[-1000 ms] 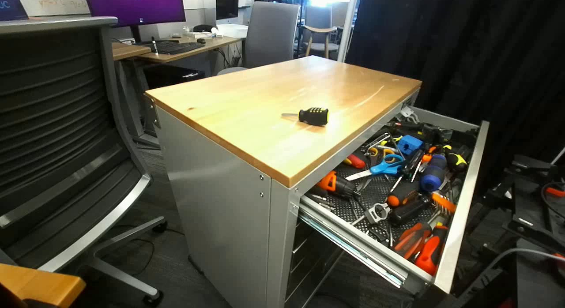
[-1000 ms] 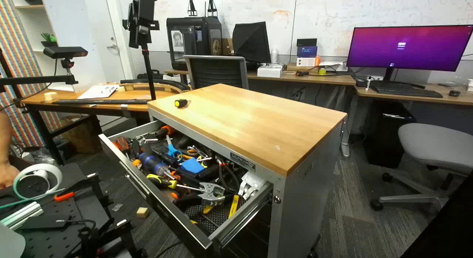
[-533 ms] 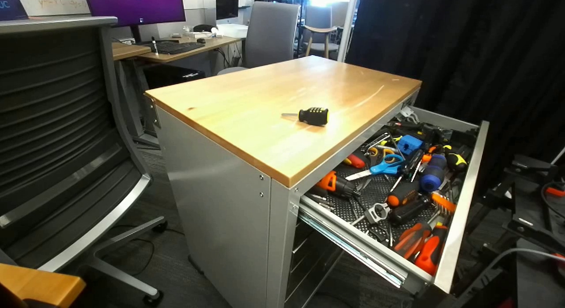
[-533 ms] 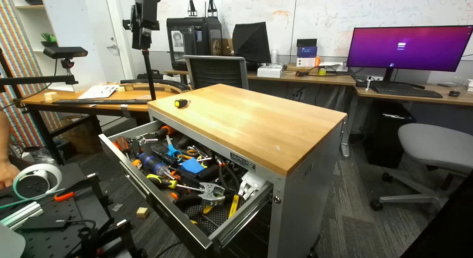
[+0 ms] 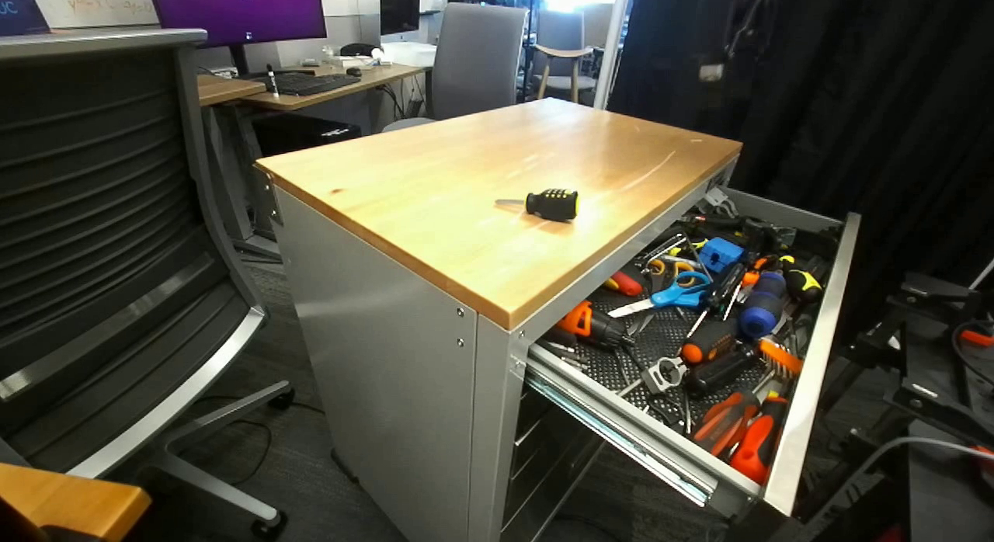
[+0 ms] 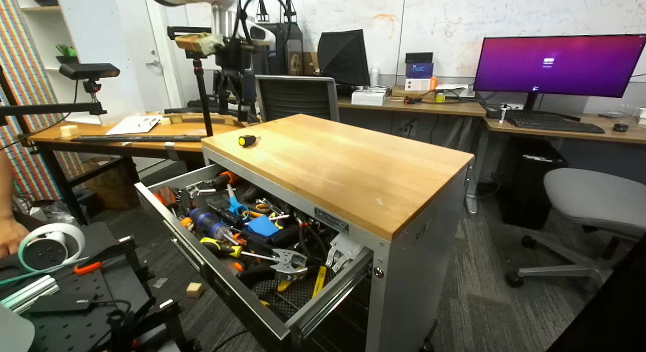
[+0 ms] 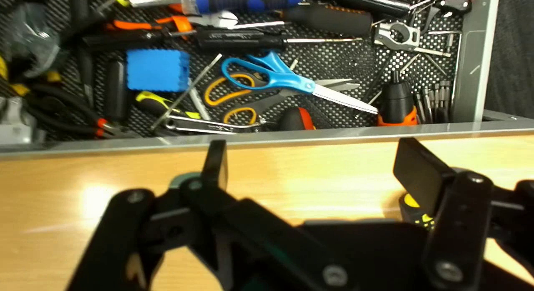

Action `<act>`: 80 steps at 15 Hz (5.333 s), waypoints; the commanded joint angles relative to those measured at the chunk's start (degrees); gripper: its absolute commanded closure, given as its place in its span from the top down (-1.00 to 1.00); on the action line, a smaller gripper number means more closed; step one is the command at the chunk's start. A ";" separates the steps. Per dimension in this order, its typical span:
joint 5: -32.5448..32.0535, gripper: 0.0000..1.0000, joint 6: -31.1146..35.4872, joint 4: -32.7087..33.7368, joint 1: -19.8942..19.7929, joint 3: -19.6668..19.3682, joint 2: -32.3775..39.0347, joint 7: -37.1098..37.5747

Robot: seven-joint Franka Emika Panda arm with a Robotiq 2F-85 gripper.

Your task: Place the screwdriver in the drawer then close the drawer

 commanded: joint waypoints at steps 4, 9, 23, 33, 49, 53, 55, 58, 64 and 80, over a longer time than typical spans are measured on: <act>-0.70 1.00 8.20 14.59 4.41 1.83 21.15 -5.58; -0.61 1.00 8.51 19.88 6.73 2.49 24.71 -8.02; -10.16 -0.67 16.78 16.60 10.97 -0.59 24.96 -2.26; -3.54 -0.69 10.29 -3.68 6.81 1.05 8.98 -4.00; 13.01 1.00 -1.50 -15.04 1.69 -0.07 8.27 -13.88; 12.37 0.33 -3.06 -14.37 1.17 -0.04 14.78 -12.44; 10.59 -0.02 -0.96 -14.43 1.89 -0.17 17.28 -9.76; 9.35 -0.46 3.81 -13.62 2.33 -0.59 20.71 -7.22; 2.48 -0.99 11.10 -12.06 6.11 -0.47 18.00 1.32; -26.30 -0.86 42.48 -10.96 17.12 -11.49 18.12 29.69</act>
